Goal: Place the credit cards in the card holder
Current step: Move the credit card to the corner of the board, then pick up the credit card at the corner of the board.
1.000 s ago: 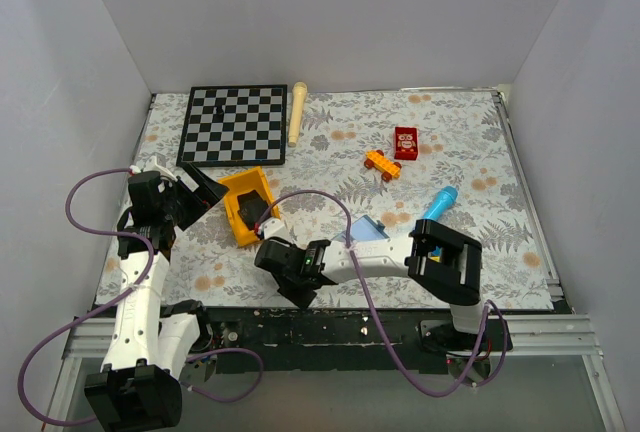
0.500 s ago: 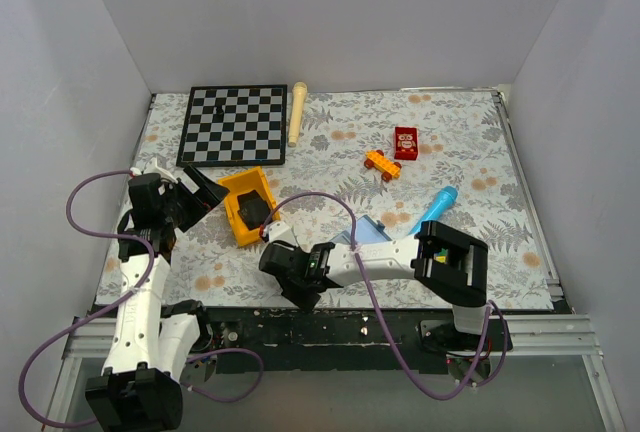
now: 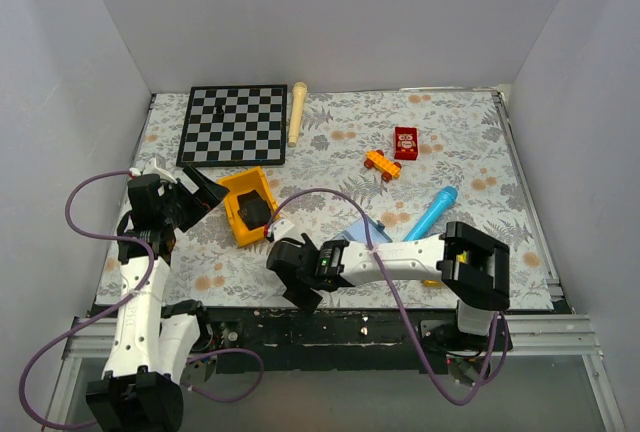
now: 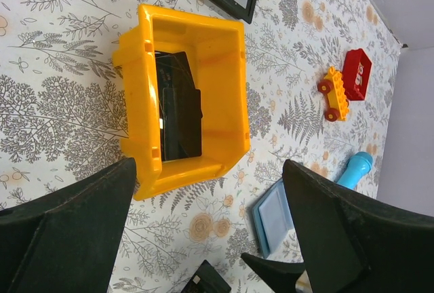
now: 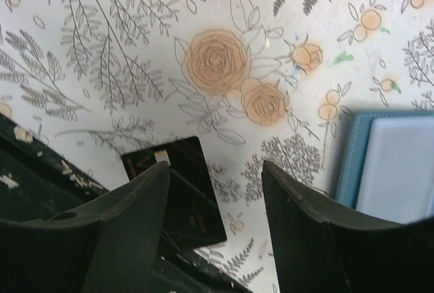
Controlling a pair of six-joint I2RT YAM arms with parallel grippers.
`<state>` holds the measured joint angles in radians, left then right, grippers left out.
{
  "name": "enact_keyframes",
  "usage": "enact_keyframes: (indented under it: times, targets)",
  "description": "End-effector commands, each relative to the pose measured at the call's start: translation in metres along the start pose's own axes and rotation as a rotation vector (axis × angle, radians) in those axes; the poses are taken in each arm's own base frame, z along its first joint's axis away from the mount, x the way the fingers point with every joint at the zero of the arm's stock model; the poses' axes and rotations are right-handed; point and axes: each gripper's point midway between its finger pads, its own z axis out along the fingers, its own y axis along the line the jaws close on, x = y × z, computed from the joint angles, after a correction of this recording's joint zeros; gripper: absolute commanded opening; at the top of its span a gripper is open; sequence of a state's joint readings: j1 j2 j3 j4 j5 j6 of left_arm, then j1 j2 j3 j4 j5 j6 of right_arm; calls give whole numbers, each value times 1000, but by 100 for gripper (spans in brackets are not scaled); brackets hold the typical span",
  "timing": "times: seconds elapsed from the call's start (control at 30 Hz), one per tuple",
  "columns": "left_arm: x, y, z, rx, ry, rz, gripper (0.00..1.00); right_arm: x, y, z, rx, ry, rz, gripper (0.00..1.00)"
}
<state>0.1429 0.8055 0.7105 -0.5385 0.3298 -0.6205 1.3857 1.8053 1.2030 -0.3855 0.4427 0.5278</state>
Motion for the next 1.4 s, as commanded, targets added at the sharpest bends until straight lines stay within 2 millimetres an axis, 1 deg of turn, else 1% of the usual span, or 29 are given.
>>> enact_keyframes:
  times: [0.0, 0.1, 0.17, 0.23, 0.3, 0.4, 0.7, 0.93, 1.2, 1.37]
  targets:
    - [-3, -5, -6, 21, -20, 7, 90, 9, 2, -21, -51, -17, -69, 67]
    - [-3, -6, -6, 25, -20, 5, 89, 20, 13, -29, -67, -17, -152, 69]
    - [-3, -6, -7, 27, -22, 0, 90, 27, 26, -35, -84, -14, -201, 70]
    - [-3, -7, -8, 29, -25, 3, 90, 34, 34, -35, -81, 0, -227, 70]
    - [-3, -6, -9, 28, -28, 1, 89, 37, 36, -33, -56, 5, -249, 71]
    - [-1, -6, -11, 30, -26, 2, 90, 38, 36, -29, -11, 6, -273, 72]
    - [-2, -8, -12, 33, -26, 7, 90, 40, 25, -17, 83, 18, -334, 74]
    - [-3, -8, -11, 33, -22, 6, 90, 45, 25, -11, 79, 35, -355, 74]
    - [-2, -7, -8, 30, -16, 3, 90, 60, 32, -2, 34, 74, -370, 73]
    - [-1, -6, -8, 28, -15, 4, 89, 68, 34, 4, 26, 101, -379, 68]
